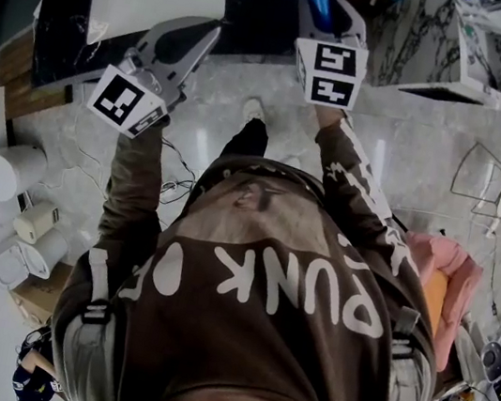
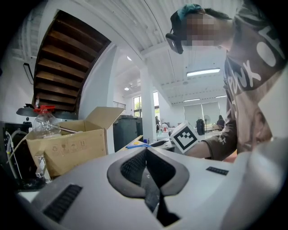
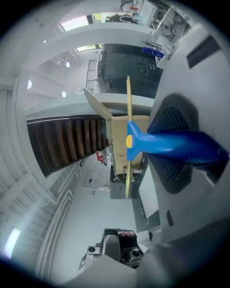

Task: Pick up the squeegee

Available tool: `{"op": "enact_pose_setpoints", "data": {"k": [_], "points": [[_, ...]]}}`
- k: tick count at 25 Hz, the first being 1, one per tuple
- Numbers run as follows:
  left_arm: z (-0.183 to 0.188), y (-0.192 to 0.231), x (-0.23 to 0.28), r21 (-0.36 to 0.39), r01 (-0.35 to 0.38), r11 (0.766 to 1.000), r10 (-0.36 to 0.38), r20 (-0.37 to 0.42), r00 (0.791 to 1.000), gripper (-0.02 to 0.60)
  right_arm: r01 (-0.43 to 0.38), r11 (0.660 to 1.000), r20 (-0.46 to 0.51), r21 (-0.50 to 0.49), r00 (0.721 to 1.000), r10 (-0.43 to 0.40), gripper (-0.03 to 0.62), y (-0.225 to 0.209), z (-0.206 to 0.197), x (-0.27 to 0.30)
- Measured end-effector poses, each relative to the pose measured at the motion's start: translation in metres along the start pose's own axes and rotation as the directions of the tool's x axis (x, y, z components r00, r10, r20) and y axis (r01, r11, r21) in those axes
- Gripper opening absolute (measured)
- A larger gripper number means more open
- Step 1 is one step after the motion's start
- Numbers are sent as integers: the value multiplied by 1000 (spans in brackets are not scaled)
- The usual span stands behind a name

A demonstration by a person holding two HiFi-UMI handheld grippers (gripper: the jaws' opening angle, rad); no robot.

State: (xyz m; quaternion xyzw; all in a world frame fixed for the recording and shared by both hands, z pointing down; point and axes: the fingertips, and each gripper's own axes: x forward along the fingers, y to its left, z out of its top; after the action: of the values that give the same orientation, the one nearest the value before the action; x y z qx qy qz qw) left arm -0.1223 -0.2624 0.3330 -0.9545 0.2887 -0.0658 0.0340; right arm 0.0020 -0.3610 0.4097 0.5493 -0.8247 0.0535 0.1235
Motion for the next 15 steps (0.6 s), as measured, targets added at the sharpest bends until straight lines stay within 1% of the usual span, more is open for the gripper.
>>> {"op": "enact_pose_setpoints", "data": {"k": [6,11,15], "points": [[9,-40,-10,19,-12,1000,12,5,1000,3,-14,1000,78,-21,997,16,143,2,21,-57],[21,-88,-19,38,-18,999,18,15,1000,3,-35,999,120,-38,992,40,143,8,26,-115],[27,-124,-27,55,-30,998,29,10,1000,3,-57,997,136,-57,989,64,143,11,23,-161]]}}
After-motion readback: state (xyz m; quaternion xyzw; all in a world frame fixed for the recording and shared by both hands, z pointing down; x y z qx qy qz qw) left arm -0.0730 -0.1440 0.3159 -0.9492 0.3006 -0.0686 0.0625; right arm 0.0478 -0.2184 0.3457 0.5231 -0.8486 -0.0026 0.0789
